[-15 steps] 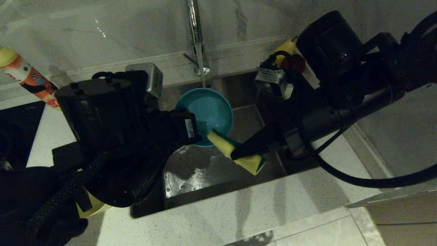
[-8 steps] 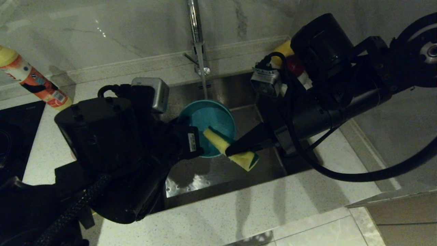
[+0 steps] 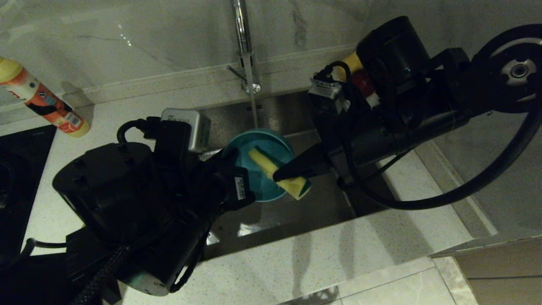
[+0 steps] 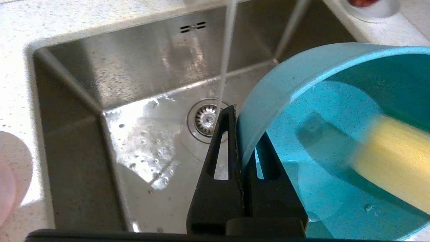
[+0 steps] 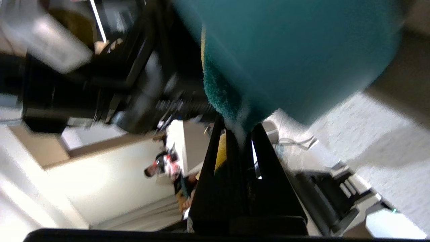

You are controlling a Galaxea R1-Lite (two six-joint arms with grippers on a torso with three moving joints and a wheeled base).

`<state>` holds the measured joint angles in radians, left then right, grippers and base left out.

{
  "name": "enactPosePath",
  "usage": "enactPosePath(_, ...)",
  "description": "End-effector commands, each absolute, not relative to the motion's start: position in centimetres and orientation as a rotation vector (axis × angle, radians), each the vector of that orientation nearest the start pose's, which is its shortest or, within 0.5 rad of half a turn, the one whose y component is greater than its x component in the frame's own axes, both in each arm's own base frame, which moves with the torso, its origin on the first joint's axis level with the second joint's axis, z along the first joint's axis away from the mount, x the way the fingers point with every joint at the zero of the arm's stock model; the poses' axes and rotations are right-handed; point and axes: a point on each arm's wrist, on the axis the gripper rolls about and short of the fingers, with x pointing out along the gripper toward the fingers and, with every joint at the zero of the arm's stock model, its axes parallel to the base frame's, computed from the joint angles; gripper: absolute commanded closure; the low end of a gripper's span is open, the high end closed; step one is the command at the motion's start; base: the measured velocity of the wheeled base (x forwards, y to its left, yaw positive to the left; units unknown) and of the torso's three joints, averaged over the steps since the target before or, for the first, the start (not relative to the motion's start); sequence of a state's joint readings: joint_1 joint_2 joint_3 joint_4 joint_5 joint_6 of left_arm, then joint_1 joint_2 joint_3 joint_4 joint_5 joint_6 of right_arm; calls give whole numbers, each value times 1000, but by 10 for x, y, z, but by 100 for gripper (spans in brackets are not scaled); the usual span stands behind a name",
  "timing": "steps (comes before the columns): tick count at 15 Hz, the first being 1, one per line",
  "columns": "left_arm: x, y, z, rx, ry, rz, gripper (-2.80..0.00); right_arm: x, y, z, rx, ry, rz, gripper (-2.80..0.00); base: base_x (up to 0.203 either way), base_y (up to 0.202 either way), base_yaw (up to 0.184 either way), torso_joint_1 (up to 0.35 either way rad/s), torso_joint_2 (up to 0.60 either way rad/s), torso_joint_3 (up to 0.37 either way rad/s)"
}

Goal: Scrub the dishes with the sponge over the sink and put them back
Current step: Wipe the bowl

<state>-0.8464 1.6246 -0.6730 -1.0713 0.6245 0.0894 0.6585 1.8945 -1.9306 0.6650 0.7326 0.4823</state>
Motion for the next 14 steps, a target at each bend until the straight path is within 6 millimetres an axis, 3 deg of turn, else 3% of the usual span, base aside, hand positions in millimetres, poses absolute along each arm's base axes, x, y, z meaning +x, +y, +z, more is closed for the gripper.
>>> enactPosePath(1,188,-200,215,1,-106,-232,0,270,227,307,425,972,1131,0,0,0,0,0,0,0)
enactPosePath(5,186,-199,216,-5,-111,-233,0,280,231,303,464,961,1110,0,0,0,0,0,0,0)
enactPosePath(14,185,-197,218,-25,-121,-229,0,267,214,318,473,950,1097,0,0,0,0,0,0,0)
